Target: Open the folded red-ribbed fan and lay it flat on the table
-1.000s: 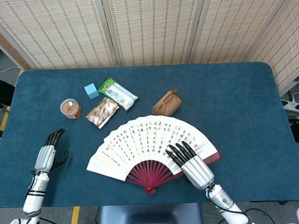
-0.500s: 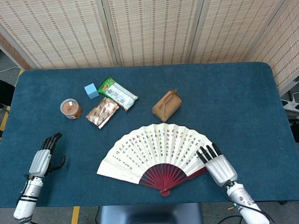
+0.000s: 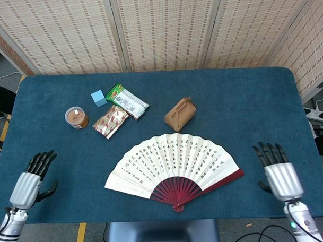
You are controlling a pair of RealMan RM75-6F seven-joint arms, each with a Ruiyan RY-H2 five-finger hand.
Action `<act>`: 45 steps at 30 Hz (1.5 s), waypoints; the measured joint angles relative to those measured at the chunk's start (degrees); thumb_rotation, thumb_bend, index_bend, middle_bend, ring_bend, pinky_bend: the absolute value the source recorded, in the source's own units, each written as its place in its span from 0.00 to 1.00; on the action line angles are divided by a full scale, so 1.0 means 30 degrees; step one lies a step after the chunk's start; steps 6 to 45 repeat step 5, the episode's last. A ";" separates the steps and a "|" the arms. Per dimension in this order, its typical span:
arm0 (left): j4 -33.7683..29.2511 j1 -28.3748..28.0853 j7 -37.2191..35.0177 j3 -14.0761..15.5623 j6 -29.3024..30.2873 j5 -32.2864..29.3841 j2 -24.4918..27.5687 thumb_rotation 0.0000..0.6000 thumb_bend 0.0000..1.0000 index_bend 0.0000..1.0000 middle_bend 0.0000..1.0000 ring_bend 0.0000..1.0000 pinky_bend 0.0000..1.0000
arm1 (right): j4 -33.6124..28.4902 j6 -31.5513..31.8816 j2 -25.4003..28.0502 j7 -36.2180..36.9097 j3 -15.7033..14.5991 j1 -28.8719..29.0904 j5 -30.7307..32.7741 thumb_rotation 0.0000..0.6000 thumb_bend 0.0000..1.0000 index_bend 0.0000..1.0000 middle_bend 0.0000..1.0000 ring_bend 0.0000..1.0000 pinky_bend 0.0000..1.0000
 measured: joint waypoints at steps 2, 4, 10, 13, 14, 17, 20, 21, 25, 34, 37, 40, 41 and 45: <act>-0.0704 0.0559 0.1421 0.0144 0.0969 0.0342 0.0697 1.00 0.41 0.00 0.00 0.00 0.01 | 0.1000 0.0974 0.0433 0.2055 -0.0136 -0.1047 -0.0555 1.00 0.06 0.00 0.00 0.00 0.00; -0.1216 0.0909 0.2068 0.0213 0.1718 0.0723 0.1090 1.00 0.41 0.00 0.00 0.00 0.01 | 0.1706 0.1543 0.0842 0.3742 -0.0097 -0.1751 -0.1194 1.00 0.06 0.00 0.00 0.00 0.00; -0.1514 0.1079 0.2353 0.0229 0.2053 0.0958 0.1258 1.00 0.41 0.00 0.00 0.00 0.01 | 0.2011 0.1807 0.0985 0.4234 -0.0014 -0.2019 -0.1375 1.00 0.06 0.00 0.00 0.00 0.00; -0.1514 0.1079 0.2353 0.0229 0.2053 0.0958 0.1258 1.00 0.41 0.00 0.00 0.00 0.01 | 0.2011 0.1807 0.0985 0.4234 -0.0014 -0.2019 -0.1375 1.00 0.06 0.00 0.00 0.00 0.00; -0.1514 0.1079 0.2353 0.0229 0.2053 0.0958 0.1258 1.00 0.41 0.00 0.00 0.00 0.01 | 0.2011 0.1807 0.0985 0.4234 -0.0014 -0.2019 -0.1375 1.00 0.06 0.00 0.00 0.00 0.00; -0.1514 0.1079 0.2353 0.0229 0.2053 0.0958 0.1258 1.00 0.41 0.00 0.00 0.00 0.01 | 0.2011 0.1807 0.0985 0.4234 -0.0014 -0.2019 -0.1375 1.00 0.06 0.00 0.00 0.00 0.00; -0.1514 0.1079 0.2353 0.0229 0.2053 0.0958 0.1258 1.00 0.41 0.00 0.00 0.00 0.01 | 0.2011 0.1807 0.0985 0.4234 -0.0014 -0.2019 -0.1375 1.00 0.06 0.00 0.00 0.00 0.00; -0.1514 0.1079 0.2353 0.0229 0.2053 0.0958 0.1258 1.00 0.41 0.00 0.00 0.00 0.01 | 0.2011 0.1807 0.0985 0.4234 -0.0014 -0.2019 -0.1375 1.00 0.06 0.00 0.00 0.00 0.00; -0.1514 0.1079 0.2353 0.0229 0.2053 0.0958 0.1258 1.00 0.41 0.00 0.00 0.00 0.01 | 0.2011 0.1807 0.0985 0.4234 -0.0014 -0.2019 -0.1375 1.00 0.06 0.00 0.00 0.00 0.00; -0.1514 0.1079 0.2353 0.0229 0.2053 0.0958 0.1258 1.00 0.41 0.00 0.00 0.00 0.01 | 0.2011 0.1807 0.0985 0.4234 -0.0014 -0.2019 -0.1375 1.00 0.06 0.00 0.00 0.00 0.00; -0.1514 0.1079 0.2353 0.0229 0.2053 0.0958 0.1258 1.00 0.41 0.00 0.00 0.00 0.01 | 0.2011 0.1807 0.0985 0.4234 -0.0014 -0.2019 -0.1375 1.00 0.06 0.00 0.00 0.00 0.00; -0.1514 0.1079 0.2353 0.0229 0.2053 0.0958 0.1258 1.00 0.41 0.00 0.00 0.00 0.01 | 0.2011 0.1807 0.0985 0.4234 -0.0014 -0.2019 -0.1375 1.00 0.06 0.00 0.00 0.00 0.00; -0.1514 0.1079 0.2353 0.0229 0.2053 0.0958 0.1258 1.00 0.41 0.00 0.00 0.00 0.01 | 0.2011 0.1807 0.0985 0.4234 -0.0014 -0.2019 -0.1375 1.00 0.06 0.00 0.00 0.00 0.00; -0.1514 0.1079 0.2353 0.0229 0.2053 0.0958 0.1258 1.00 0.41 0.00 0.00 0.00 0.01 | 0.2011 0.1807 0.0985 0.4234 -0.0014 -0.2019 -0.1375 1.00 0.06 0.00 0.00 0.00 0.00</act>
